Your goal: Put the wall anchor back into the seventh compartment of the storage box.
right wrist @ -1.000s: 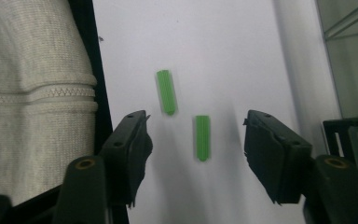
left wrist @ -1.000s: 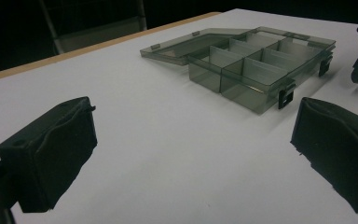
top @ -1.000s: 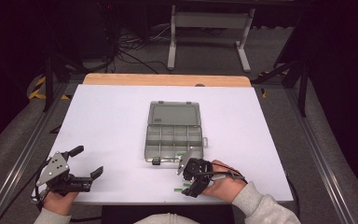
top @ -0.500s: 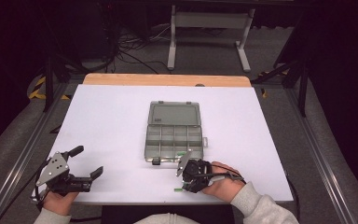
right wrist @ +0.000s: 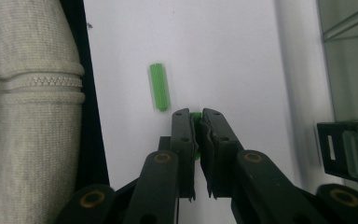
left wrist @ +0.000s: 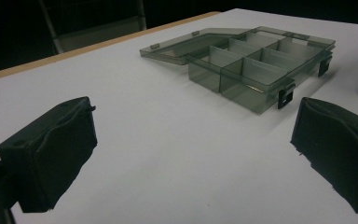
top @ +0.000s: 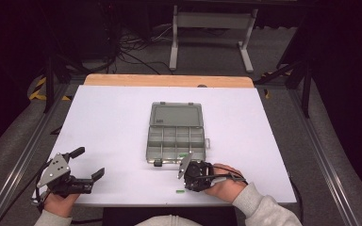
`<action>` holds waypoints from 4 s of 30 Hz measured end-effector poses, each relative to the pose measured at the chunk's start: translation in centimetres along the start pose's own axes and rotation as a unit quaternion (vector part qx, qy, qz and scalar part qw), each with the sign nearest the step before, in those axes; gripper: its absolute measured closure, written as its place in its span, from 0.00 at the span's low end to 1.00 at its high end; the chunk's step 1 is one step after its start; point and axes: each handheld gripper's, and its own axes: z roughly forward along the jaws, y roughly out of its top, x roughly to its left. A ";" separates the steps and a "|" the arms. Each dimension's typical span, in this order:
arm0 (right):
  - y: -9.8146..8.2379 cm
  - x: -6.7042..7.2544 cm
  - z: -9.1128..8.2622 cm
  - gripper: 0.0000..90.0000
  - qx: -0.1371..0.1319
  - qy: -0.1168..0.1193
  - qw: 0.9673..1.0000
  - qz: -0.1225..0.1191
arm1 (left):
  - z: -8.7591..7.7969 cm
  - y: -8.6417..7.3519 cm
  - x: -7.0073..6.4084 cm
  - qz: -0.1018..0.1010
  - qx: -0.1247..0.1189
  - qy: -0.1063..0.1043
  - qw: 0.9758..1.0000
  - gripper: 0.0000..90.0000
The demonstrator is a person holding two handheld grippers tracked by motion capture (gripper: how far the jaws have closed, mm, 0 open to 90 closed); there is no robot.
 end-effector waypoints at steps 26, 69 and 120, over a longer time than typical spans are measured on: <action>2.4 -2.0 -5.2 0.93 -0.055 -0.035 0.998 0.008 | 0.0 -0.1 0.1 -0.001 0.001 0.000 1.000 0.01; 4.4 -8.9 -6.8 0.93 -0.095 -0.075 0.990 0.067 | 0.0 -0.1 0.2 0.000 0.002 -0.001 1.000 0.01; 3.8 -10.2 -0.8 0.93 -0.015 -0.042 0.995 0.089 | 0.0 -0.1 0.2 -0.003 0.006 -0.004 1.000 0.01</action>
